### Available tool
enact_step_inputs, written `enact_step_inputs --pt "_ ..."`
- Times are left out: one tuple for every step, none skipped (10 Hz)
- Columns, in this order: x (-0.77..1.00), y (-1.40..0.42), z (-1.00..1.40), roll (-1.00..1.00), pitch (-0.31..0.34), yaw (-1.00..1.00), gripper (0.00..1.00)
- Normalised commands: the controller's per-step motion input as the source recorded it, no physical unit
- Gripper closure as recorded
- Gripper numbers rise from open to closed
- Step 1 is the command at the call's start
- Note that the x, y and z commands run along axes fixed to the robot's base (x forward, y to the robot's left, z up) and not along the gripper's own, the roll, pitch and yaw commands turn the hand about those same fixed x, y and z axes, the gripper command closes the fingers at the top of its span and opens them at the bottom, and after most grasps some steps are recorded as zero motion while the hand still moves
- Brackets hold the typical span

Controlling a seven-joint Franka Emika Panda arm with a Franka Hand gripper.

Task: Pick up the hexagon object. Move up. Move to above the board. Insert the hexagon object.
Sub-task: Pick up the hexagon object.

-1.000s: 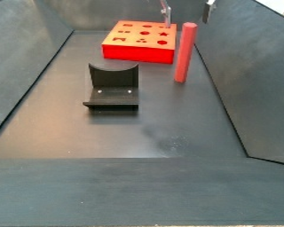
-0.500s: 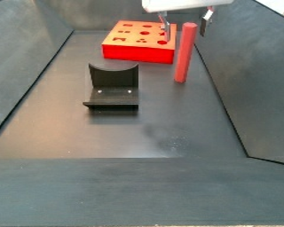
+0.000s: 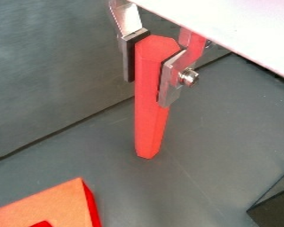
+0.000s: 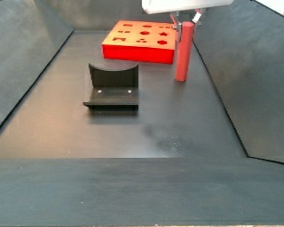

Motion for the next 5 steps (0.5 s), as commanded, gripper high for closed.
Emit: enact_step_inputs --pt "0.0 0.0 0.0 0.0 0.0 0.0 1.0" --pt "0.0 0.0 0.0 0.0 0.0 0.0 1.0" --pt "0.0 0.0 0.0 0.0 0.0 0.0 1.0" --pt "0.0 0.0 0.0 0.0 0.0 0.0 1.0" --pt "0.0 0.0 0.0 0.0 0.0 0.0 1.0"
